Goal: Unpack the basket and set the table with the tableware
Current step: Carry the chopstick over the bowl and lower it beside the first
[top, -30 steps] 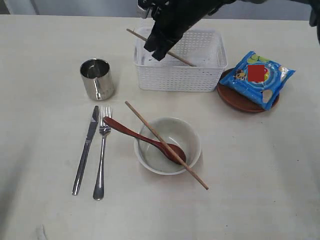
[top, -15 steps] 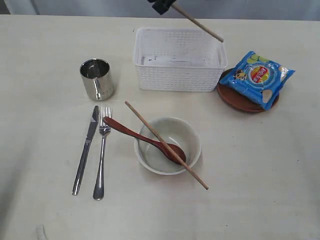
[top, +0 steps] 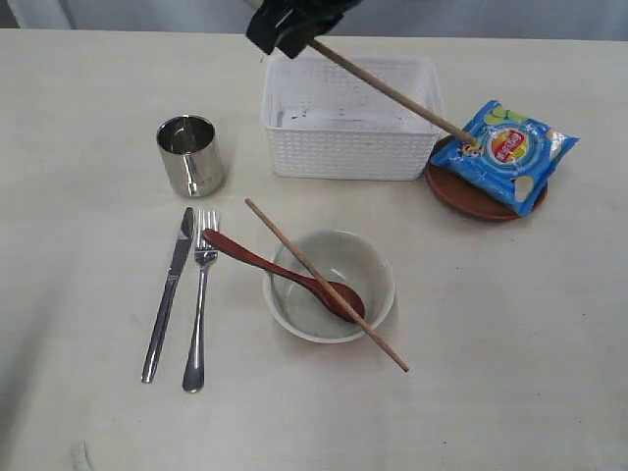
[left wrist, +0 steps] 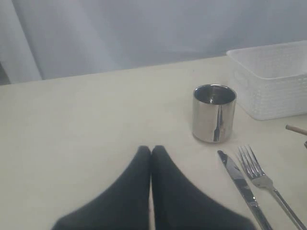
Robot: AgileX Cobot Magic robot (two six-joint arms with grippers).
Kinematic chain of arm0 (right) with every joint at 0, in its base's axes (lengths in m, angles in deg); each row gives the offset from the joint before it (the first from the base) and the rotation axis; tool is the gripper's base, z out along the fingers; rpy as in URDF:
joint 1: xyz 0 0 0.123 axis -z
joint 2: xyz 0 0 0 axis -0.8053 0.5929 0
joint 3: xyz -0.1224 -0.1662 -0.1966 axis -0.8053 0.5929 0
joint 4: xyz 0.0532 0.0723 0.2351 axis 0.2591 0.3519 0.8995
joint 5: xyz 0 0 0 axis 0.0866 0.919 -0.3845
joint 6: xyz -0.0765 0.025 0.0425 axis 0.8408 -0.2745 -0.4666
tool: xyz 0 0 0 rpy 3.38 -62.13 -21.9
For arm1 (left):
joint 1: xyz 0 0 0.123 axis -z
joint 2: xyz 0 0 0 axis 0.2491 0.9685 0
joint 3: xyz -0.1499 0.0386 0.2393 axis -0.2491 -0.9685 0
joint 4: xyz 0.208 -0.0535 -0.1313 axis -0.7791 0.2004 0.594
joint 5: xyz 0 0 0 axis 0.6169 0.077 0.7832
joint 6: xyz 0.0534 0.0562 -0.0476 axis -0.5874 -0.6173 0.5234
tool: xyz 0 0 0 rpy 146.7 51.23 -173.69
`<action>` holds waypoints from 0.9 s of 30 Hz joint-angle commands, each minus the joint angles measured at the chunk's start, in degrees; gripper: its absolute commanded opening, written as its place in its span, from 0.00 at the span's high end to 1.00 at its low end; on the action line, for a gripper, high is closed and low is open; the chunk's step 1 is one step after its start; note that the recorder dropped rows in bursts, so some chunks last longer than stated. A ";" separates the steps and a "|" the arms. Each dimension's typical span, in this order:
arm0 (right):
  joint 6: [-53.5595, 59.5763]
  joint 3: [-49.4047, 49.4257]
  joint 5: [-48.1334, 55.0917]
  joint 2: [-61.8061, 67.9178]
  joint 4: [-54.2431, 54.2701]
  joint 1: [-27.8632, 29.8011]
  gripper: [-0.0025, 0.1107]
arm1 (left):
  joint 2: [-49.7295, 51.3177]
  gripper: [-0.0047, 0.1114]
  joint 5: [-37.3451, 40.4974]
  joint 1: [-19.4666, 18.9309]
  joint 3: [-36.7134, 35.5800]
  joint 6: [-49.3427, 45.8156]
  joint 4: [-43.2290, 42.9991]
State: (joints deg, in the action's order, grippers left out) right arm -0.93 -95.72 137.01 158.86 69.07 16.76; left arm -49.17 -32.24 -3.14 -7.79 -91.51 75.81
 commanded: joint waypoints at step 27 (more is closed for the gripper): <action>-28.30 37.56 -19.06 -9.30 -7.44 -7.40 0.98 | -0.15 0.96 -0.45 -0.01 -0.10 0.20 0.16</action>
State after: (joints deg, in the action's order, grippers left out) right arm -29.76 -58.19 119.92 150.11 60.75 9.34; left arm -49.17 -32.24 -3.14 -7.79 -91.51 75.81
